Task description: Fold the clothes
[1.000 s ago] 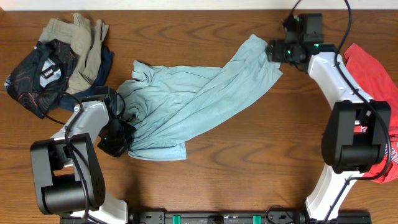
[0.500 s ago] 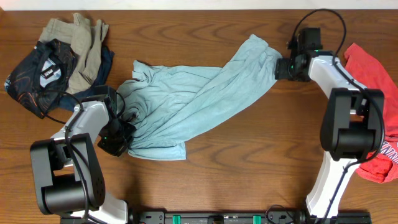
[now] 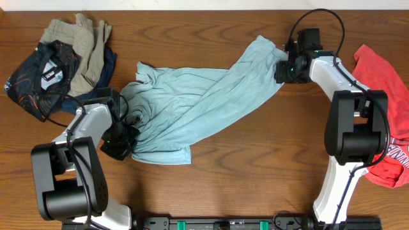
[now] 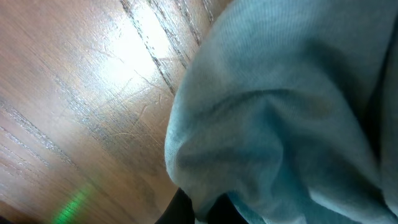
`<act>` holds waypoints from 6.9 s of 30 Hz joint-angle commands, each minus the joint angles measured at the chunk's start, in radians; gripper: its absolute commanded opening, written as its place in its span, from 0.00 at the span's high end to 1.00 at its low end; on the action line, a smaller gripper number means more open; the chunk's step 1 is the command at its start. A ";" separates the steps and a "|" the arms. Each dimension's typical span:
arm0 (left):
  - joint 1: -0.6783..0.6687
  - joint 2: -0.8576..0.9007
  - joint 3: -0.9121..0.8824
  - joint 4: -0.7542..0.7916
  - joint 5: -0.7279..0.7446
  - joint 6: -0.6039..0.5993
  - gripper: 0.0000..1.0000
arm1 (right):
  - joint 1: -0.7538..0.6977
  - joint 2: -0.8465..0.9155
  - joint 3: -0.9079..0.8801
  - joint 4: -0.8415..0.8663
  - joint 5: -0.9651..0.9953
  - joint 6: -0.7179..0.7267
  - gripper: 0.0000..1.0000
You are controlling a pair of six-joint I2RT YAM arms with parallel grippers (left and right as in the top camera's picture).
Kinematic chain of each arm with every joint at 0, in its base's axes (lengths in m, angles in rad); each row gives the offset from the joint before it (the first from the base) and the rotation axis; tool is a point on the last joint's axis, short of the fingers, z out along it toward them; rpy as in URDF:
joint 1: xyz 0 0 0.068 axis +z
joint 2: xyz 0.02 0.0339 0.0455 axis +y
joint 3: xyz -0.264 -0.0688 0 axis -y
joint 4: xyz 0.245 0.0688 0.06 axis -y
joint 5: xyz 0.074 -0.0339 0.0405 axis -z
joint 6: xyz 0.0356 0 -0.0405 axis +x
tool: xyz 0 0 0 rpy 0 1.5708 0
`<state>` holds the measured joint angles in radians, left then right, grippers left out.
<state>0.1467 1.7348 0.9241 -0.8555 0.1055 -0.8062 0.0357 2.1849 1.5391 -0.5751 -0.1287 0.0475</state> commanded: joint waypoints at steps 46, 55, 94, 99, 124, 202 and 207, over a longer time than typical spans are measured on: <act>-0.001 -0.572 0.591 0.074 0.201 0.375 0.94 | -0.361 -0.785 0.222 -0.354 -0.089 -0.012 0.99; -0.001 -0.694 0.671 0.232 0.201 0.375 0.94 | -0.405 -0.867 0.374 -0.275 -0.089 -0.011 0.99; 0.003 -0.012 0.901 1.079 0.254 0.067 0.94 | -0.372 -0.415 0.456 0.365 -0.092 0.194 0.99; 0.003 -0.024 1.014 0.888 0.370 0.124 0.94 | -0.399 -0.427 0.463 0.195 -0.051 0.157 0.99; -0.037 0.017 0.536 -0.476 0.451 0.541 0.94 | -0.403 -0.172 0.450 -1.032 0.100 -0.044 0.99; -0.268 0.084 0.204 0.077 0.065 0.472 0.41 | -0.337 -0.169 -0.247 -0.247 0.193 0.087 0.45; -0.268 0.084 0.203 0.075 0.048 0.472 0.41 | -0.337 -0.169 -0.247 -0.247 0.193 0.087 0.45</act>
<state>-0.1207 1.8122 1.1336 -0.7784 0.1978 -0.3412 -0.3099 2.0109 1.3178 -0.8268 0.0307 0.1280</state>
